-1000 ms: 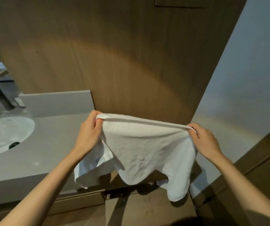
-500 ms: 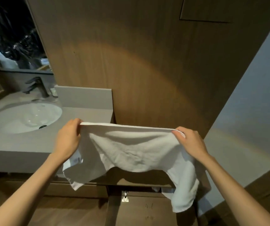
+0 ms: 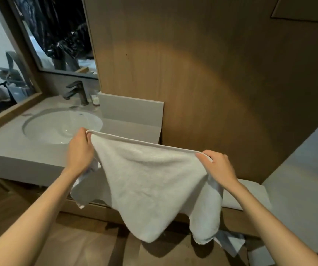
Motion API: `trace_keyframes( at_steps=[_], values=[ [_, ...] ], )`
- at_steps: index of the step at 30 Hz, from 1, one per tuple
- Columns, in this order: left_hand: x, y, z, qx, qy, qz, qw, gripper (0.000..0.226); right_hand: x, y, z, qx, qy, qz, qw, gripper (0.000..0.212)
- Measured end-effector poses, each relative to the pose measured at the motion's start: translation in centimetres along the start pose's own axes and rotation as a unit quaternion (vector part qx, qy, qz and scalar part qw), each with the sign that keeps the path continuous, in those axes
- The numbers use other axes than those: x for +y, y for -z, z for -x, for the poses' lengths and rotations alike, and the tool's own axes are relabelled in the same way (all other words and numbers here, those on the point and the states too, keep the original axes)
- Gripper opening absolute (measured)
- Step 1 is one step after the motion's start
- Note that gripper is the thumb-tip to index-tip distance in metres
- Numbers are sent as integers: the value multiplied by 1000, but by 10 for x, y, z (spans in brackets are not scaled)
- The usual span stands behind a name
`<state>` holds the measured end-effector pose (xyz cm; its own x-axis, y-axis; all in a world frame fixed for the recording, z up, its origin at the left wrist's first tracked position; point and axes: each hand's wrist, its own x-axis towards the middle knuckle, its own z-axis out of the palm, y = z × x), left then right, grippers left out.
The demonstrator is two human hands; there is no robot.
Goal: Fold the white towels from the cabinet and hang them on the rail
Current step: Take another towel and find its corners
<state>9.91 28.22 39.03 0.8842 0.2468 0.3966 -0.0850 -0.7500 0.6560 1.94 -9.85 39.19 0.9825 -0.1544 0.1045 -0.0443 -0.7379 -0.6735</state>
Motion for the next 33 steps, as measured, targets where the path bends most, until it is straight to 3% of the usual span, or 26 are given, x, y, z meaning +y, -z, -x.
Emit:
trace_keyframes(
  at_steps=[8,16,20,24,33],
  values=[
    [-68,3,-105,-80,-167,-102,977,16,-36,-78,-51,59,-87,7,994,29],
    [-118,-31,-182,-124,-253,-211,936,14,-62,-129,-92,122,-161,63,977,30],
    [-123,-52,-203,-137,-260,-235,927,22,-72,-137,-110,182,-188,139,955,28],
    [-126,-75,-224,-162,-252,-236,924,23,-80,-140,-130,173,-221,164,946,31],
    [-131,-132,-270,-227,-191,-183,937,27,-53,-155,-210,170,-237,66,954,32]
  ],
)
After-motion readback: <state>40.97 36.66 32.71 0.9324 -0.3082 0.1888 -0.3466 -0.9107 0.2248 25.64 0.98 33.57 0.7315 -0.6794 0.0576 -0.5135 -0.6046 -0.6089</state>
